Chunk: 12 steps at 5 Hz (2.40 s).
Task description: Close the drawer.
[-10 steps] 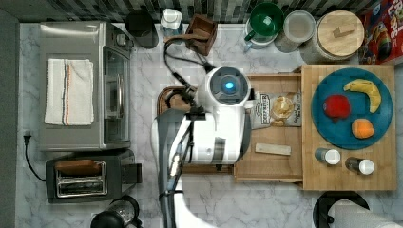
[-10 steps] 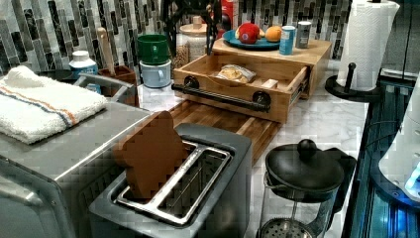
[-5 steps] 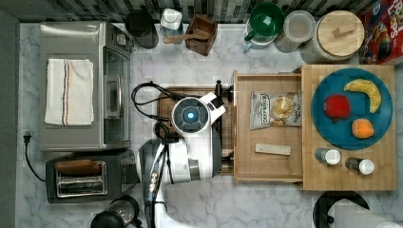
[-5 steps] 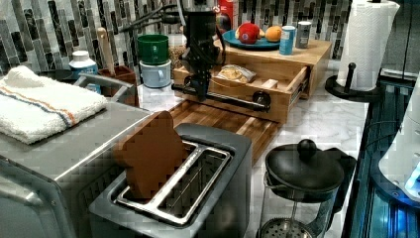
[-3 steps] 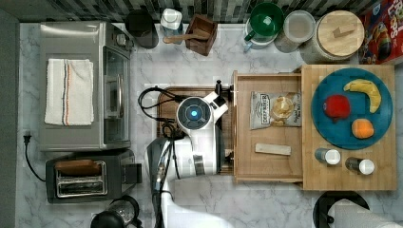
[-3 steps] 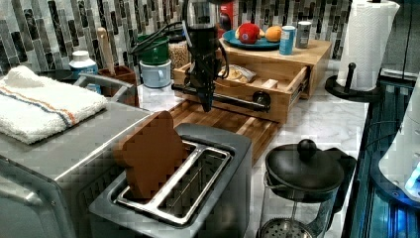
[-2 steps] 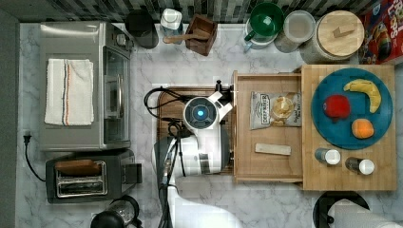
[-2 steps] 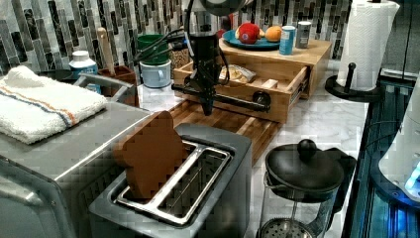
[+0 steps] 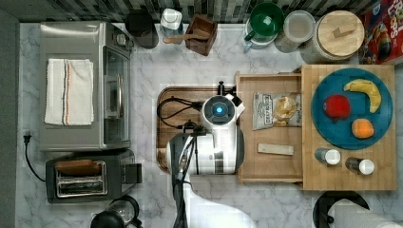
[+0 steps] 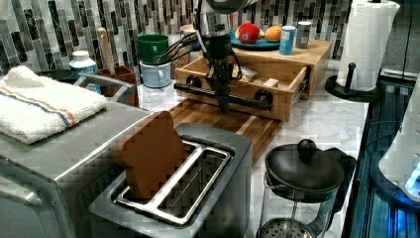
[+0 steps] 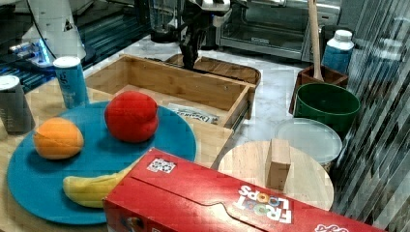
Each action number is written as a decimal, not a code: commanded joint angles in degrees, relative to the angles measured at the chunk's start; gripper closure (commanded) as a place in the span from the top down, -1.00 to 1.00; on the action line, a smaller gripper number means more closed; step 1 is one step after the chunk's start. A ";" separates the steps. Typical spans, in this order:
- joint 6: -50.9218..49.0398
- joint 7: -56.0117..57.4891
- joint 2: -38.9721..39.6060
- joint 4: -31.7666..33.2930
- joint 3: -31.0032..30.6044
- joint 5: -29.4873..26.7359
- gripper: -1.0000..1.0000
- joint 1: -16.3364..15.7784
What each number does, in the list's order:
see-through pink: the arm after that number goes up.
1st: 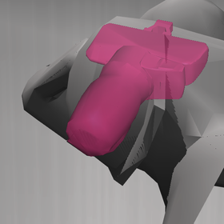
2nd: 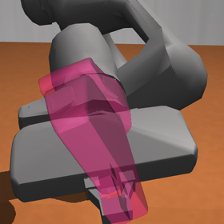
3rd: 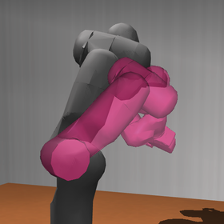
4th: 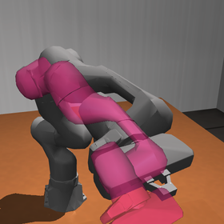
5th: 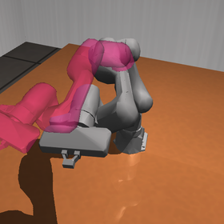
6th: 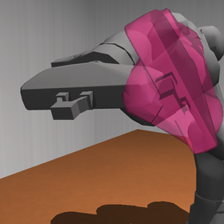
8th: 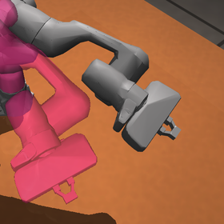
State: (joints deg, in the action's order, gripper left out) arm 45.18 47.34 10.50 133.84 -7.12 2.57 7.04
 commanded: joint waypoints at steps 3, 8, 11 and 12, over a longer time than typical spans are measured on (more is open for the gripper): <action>4.03 21.49 0.38 -8.95 9.89 1.25 -1.00 9.98; 10.42 30.74 3.39 -13.82 14.49 4.83 -1.00 16.89; 11.30 28.07 2.19 -11.94 14.57 5.27 -1.00 15.83; 11.30 28.02 2.18 -11.94 14.37 5.34 -1.00 16.01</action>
State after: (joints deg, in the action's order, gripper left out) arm 53.88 71.84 12.91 129.25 3.18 5.81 18.69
